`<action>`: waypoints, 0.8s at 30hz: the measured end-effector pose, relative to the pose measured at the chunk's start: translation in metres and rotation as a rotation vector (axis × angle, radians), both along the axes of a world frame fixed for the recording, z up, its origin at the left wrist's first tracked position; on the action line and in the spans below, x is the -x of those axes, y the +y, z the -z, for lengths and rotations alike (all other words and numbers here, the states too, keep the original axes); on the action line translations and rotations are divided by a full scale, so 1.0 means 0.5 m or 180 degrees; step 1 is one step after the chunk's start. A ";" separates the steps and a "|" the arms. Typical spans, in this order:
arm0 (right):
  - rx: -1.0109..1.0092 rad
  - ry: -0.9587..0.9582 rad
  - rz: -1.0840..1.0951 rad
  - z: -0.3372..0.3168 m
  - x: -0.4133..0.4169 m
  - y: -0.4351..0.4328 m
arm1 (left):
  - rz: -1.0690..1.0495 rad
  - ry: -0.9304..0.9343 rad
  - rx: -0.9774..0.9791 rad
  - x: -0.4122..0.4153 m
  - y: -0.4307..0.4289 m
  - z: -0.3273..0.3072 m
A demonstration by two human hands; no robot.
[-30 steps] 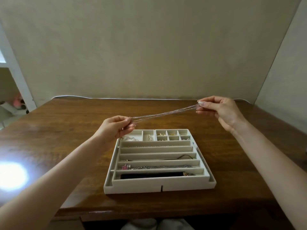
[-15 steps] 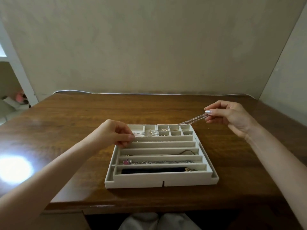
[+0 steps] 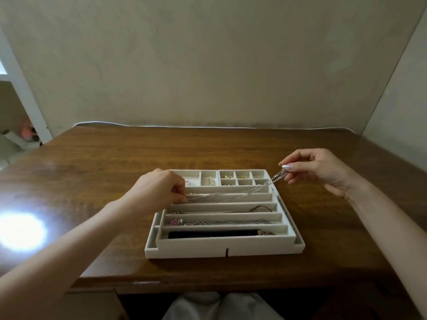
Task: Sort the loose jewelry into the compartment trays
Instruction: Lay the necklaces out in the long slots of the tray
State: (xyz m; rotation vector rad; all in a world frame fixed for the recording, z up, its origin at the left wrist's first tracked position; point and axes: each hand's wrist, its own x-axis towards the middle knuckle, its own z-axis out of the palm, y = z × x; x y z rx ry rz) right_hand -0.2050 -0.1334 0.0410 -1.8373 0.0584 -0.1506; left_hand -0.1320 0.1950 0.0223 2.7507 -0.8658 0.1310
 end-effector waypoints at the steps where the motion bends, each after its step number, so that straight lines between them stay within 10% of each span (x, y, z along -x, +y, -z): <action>1: 0.0034 0.0007 -0.0031 0.002 0.000 0.000 | 0.0002 -0.0063 -0.0094 0.001 -0.001 -0.002; 24: 0.0148 -0.0219 -0.0729 -0.003 0.004 -0.002 | 0.1250 0.0005 -0.0212 -0.024 0.044 -0.020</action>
